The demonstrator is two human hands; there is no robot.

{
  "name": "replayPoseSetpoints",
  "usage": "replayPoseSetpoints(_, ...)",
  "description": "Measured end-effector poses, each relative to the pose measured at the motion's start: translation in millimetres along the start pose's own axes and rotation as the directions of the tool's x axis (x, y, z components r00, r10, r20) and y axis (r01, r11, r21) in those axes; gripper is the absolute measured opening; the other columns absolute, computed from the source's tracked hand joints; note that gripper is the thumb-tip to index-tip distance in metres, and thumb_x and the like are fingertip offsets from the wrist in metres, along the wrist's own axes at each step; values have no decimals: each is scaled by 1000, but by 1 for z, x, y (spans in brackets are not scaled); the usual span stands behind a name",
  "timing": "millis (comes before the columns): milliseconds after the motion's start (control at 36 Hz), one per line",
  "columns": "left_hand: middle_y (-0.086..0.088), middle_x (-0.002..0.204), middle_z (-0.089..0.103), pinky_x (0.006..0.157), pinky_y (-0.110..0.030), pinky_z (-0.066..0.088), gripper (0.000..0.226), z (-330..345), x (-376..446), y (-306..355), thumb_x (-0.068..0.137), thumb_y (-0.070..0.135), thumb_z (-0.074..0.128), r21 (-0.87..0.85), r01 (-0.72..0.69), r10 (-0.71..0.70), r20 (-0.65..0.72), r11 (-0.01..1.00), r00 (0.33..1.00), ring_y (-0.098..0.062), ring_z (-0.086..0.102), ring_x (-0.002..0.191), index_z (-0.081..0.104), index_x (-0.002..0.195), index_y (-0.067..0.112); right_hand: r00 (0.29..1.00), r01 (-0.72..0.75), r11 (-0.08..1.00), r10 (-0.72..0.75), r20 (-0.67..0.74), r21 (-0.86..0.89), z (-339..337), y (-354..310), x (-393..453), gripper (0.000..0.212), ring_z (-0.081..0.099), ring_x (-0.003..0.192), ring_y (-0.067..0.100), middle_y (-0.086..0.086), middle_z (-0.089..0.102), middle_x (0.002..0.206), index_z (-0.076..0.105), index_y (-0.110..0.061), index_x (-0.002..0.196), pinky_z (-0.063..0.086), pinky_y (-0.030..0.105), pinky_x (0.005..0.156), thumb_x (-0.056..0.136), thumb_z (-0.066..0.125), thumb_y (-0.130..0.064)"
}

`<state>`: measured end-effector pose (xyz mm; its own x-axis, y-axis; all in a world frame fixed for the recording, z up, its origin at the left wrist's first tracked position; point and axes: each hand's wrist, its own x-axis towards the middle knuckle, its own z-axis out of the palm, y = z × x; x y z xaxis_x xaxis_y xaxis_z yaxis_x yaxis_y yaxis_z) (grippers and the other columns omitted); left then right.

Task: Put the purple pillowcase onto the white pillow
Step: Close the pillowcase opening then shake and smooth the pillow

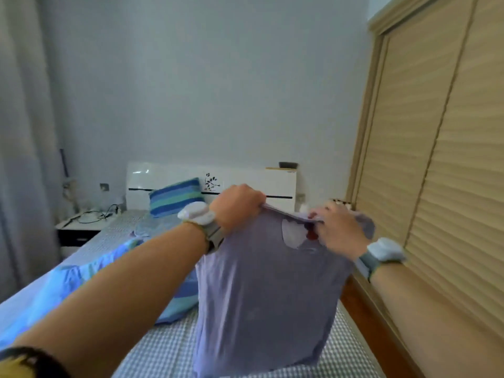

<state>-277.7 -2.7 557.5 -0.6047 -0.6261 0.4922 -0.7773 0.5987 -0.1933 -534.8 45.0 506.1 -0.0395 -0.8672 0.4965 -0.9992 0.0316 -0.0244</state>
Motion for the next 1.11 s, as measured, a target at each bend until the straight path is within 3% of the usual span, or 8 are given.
replayPoseSetpoints(111,-12,91,70,68,-35,42,14,-21,-5,6,90,23,54,-73,-111,101,-125,991,987,-36,66,87,68,87,19,977,184,853,-212,2,488,-20,-83,11,48,54,117,14,-4,61,128,53,-26,134,43,33,99,89,65,-33)
replayPoseSetpoints(250,2,95,62,80,-33,49,25,-19,-27,-19,87,38,68,-473,2,-132,-242,881,961,-22,63,88,61,109,30,984,149,927,-106,-141,344,-12,-110,24,24,64,89,33,11,71,92,66,-16,82,47,39,69,98,50,-25)
replayPoseSetpoints(389,-7,129,57,104,-36,49,96,28,-144,-61,66,66,76,-815,344,-285,230,467,931,-20,64,110,26,145,44,961,-124,886,219,-168,448,19,-122,20,31,59,78,40,20,66,83,55,-8,70,34,34,60,97,49,-21)
replayPoseSetpoints(500,10,115,64,89,-24,55,57,80,-239,-54,88,36,73,-778,521,-228,468,351,854,-1,66,96,42,136,38,934,-248,805,346,-87,539,32,-124,21,29,57,79,38,22,65,87,55,-6,70,30,32,64,96,46,-14)
replayPoseSetpoints(695,-2,78,70,66,-40,42,29,151,-299,-41,92,32,36,-513,645,-636,225,566,738,-25,66,78,55,76,16,950,-311,872,298,95,377,52,-115,0,20,61,99,45,26,66,101,66,-5,93,50,40,80,88,47,-6)
replayPoseSetpoints(834,-14,71,60,56,-39,31,27,124,-245,-41,81,42,23,-373,379,-386,61,847,921,-41,57,70,37,78,19,843,497,801,-537,33,334,35,-152,-8,80,35,138,28,7,42,149,39,-20,148,26,40,117,81,75,-43)
replayPoseSetpoints(973,-14,70,58,63,-45,46,15,90,-186,-31,83,31,31,-379,243,-251,29,893,968,-39,57,69,35,73,21,769,438,899,-363,526,-19,45,-106,-14,19,61,108,27,1,67,113,63,-28,106,47,42,92,89,55,-28)
replayPoseSetpoints(1112,2,67,57,64,-40,46,45,75,-188,-43,93,60,42,-441,165,-122,124,882,985,-21,56,67,46,77,18,934,289,946,-312,175,146,73,-70,-44,29,60,94,27,1,66,96,66,-22,90,49,42,78,78,40,-20)
